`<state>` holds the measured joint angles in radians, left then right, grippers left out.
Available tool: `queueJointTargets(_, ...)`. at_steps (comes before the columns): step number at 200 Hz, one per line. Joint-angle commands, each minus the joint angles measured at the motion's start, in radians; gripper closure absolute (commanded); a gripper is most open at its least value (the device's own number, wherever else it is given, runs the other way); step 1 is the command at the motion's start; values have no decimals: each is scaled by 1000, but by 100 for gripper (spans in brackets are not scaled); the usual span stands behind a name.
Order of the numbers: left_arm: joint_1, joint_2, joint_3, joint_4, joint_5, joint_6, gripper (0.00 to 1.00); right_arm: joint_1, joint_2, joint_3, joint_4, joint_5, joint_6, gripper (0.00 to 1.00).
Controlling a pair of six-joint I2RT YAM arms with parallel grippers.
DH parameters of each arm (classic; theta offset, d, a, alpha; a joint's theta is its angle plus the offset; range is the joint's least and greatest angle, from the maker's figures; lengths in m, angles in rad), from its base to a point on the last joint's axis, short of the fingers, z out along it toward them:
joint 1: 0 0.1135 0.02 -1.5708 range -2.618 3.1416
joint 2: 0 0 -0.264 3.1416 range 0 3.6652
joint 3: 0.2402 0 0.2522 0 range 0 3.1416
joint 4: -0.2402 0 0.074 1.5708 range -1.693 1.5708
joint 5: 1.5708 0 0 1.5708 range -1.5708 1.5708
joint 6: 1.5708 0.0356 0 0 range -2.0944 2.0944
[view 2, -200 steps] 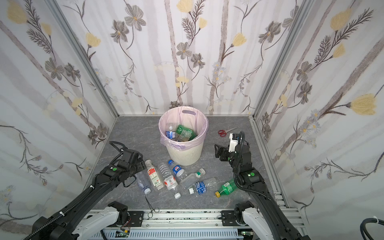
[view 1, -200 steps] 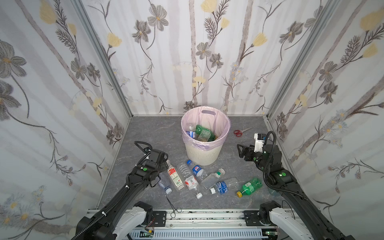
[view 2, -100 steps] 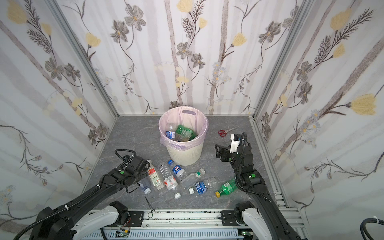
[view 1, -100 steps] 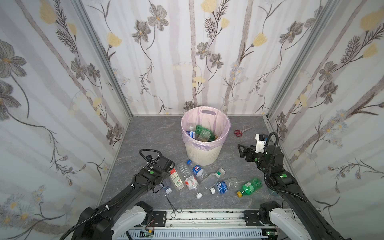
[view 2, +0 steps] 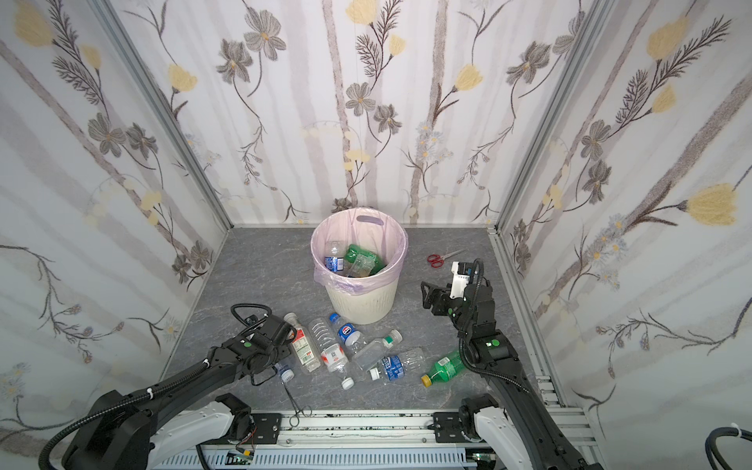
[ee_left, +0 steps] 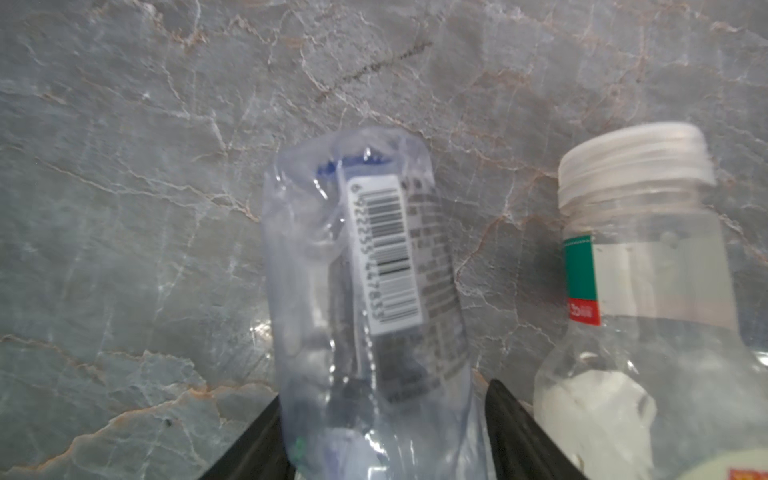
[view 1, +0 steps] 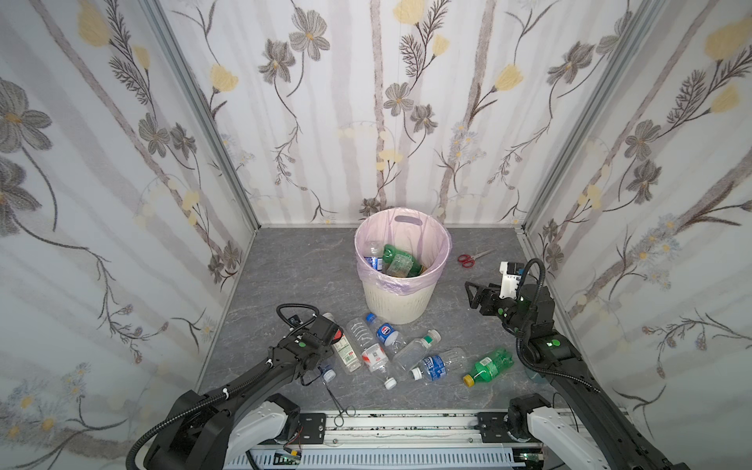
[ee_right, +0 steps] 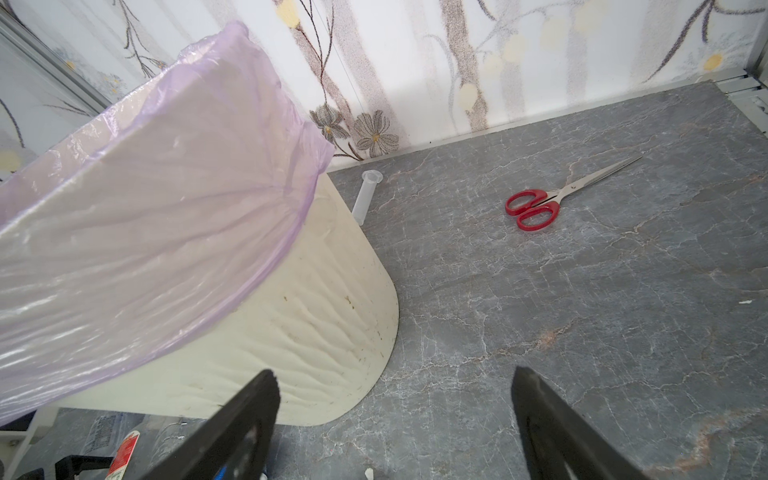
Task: Put the plastic bottles in the bin
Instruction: 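Close the left gripper on the crushed clear plastic bottle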
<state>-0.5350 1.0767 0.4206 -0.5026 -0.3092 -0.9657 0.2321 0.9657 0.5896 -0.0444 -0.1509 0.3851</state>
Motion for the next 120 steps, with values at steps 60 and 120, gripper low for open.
queueJointTargets(60,13,-45,-22,79,-22,-1,46,-1,-4,4,23,-4,3,12)
queueJointTargets(120,47,-153,-5,69,-16,48,48,-1,-8,4,22,-8,6,12)
